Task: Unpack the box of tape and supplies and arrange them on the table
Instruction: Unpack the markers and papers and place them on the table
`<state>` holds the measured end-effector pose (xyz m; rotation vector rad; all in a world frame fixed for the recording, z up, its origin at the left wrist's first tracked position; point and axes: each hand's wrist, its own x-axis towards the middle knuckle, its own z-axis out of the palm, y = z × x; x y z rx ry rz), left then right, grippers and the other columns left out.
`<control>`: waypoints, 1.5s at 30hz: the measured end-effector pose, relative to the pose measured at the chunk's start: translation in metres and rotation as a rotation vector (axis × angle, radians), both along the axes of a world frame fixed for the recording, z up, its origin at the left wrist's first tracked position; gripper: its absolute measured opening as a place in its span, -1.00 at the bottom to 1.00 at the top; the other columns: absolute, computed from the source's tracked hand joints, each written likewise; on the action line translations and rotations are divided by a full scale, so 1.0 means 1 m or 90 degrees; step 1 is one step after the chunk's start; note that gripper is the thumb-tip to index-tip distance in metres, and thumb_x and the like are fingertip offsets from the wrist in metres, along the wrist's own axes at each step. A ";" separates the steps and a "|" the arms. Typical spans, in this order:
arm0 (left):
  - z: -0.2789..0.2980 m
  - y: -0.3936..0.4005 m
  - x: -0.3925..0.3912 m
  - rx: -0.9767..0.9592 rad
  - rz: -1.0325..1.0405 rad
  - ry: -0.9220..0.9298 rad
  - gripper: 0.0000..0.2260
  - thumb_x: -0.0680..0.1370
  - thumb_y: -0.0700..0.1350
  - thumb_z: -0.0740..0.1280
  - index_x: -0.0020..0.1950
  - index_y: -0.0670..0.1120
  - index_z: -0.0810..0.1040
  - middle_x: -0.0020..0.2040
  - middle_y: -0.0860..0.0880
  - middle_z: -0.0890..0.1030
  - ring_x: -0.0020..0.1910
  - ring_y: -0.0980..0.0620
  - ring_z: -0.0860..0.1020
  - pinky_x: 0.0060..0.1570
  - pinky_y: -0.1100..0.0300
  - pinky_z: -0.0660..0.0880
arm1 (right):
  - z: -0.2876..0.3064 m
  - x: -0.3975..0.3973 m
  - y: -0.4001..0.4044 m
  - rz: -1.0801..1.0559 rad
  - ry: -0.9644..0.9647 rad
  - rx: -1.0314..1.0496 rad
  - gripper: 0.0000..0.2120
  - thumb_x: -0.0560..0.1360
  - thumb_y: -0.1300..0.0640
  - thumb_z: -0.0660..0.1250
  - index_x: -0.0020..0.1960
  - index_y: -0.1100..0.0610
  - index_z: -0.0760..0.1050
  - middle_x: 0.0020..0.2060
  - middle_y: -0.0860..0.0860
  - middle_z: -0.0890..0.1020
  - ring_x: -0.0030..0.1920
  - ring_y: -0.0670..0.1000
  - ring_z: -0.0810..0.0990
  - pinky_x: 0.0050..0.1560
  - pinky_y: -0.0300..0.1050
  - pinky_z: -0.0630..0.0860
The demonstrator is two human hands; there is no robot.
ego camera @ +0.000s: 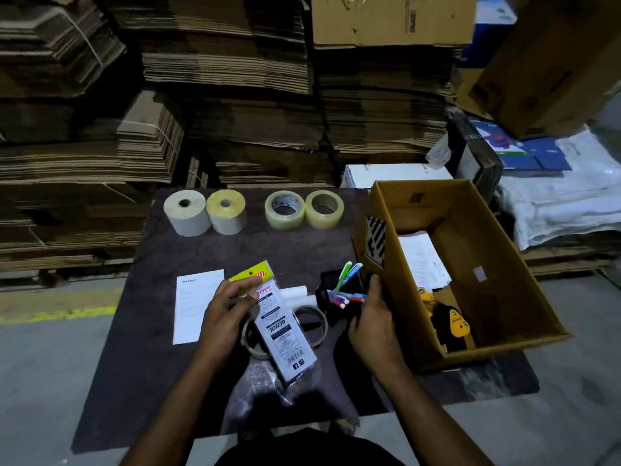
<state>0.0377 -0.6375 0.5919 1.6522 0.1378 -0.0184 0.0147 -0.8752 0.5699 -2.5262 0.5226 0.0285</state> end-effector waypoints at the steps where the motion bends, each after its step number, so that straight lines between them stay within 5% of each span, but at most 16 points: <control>1: 0.000 0.000 0.000 0.000 0.002 -0.002 -0.77 0.55 -0.36 0.28 0.14 -0.20 0.62 0.13 -0.24 0.52 -0.07 0.33 0.57 -0.11 0.51 0.43 | -0.001 0.002 -0.001 -0.012 0.013 0.041 -0.14 0.48 0.29 0.35 0.58 0.06 -0.11 0.29 0.19 0.52 0.21 0.17 0.58 0.15 -0.03 0.51; 6: 0.000 -0.003 0.001 -0.018 -0.005 0.000 -0.77 0.55 -0.37 0.28 0.14 -0.20 0.62 0.11 -0.22 0.52 -0.08 0.30 0.58 -0.11 0.48 0.45 | -0.022 0.008 0.001 -0.123 0.036 0.205 0.08 0.19 0.04 0.66 0.53 0.13 0.13 0.32 0.14 0.53 0.32 0.14 0.50 0.24 -0.07 0.46; 10: 0.002 -0.001 0.002 -0.022 -0.022 -0.007 -0.77 0.55 -0.36 0.29 0.13 -0.17 0.63 0.09 -0.15 0.53 -0.04 0.27 0.58 -0.07 0.46 0.46 | -0.034 0.012 0.014 -0.176 -0.035 0.205 0.14 0.07 -0.12 0.68 0.50 0.12 0.21 0.34 0.12 0.48 0.34 0.15 0.45 0.26 -0.03 0.44; 20: 0.006 0.014 0.015 -0.040 -0.066 0.000 -0.73 0.41 -0.08 0.35 0.08 -0.05 0.66 0.04 -0.03 0.55 0.01 0.19 0.59 0.01 0.31 0.48 | -0.026 0.032 0.040 -0.268 -0.184 0.148 -0.32 0.06 -0.04 0.64 0.10 0.12 0.49 0.00 0.07 0.57 -0.02 0.12 0.59 -0.06 -0.14 0.52; 25: 0.021 0.014 0.049 -0.038 -0.131 -0.028 -0.70 0.41 -0.10 0.32 0.12 -0.07 0.65 0.08 -0.04 0.54 0.02 0.24 0.58 -0.01 0.41 0.48 | 0.044 0.063 0.040 -0.162 -0.286 0.184 -0.39 0.06 -0.08 0.59 0.04 0.02 0.50 -0.05 -0.05 0.60 -0.05 -0.04 0.59 -0.05 -0.28 0.45; 30: 0.043 -0.011 0.115 -0.002 -0.164 -0.095 -0.72 0.44 -0.11 0.32 0.13 -0.02 0.64 0.15 -0.02 0.57 0.12 0.21 0.57 0.06 0.40 0.47 | 0.111 0.122 -0.003 -0.046 -0.318 0.183 -0.38 0.03 -0.22 0.54 0.03 -0.05 0.49 -0.07 -0.11 0.63 -0.06 -0.10 0.63 -0.05 -0.10 0.61; 35: 0.043 -0.052 0.167 0.066 -0.142 -0.143 -0.72 0.44 -0.14 0.30 0.11 0.05 0.63 0.05 -0.05 0.54 0.06 0.18 0.55 0.03 0.43 0.42 | 0.141 0.199 -0.086 0.040 -0.249 0.069 -0.35 0.06 -0.26 0.53 0.07 -0.04 0.47 -0.03 -0.06 0.58 -0.02 -0.05 0.58 -0.02 -0.07 0.60; 39: 0.033 -0.091 0.197 0.079 -0.129 -0.129 -0.73 0.44 -0.11 0.30 0.10 0.07 0.64 -0.01 0.13 0.57 0.04 0.17 0.55 0.03 0.34 0.42 | 0.141 0.262 -0.153 0.070 -0.189 0.100 -0.30 0.05 -0.19 0.60 0.12 -0.03 0.48 -0.02 -0.07 0.66 -0.04 -0.10 0.65 0.03 -0.06 0.64; 45: 0.016 -0.138 0.229 0.057 -0.081 -0.075 -0.79 0.49 -0.21 0.36 0.06 0.04 0.64 0.00 -0.07 0.57 -0.10 0.29 0.58 -0.14 0.48 0.44 | 0.111 0.344 -0.227 0.257 -0.047 -0.032 -0.23 0.01 -0.16 0.61 0.16 0.07 0.54 0.02 -0.06 0.63 0.02 -0.02 0.61 0.04 -0.12 0.53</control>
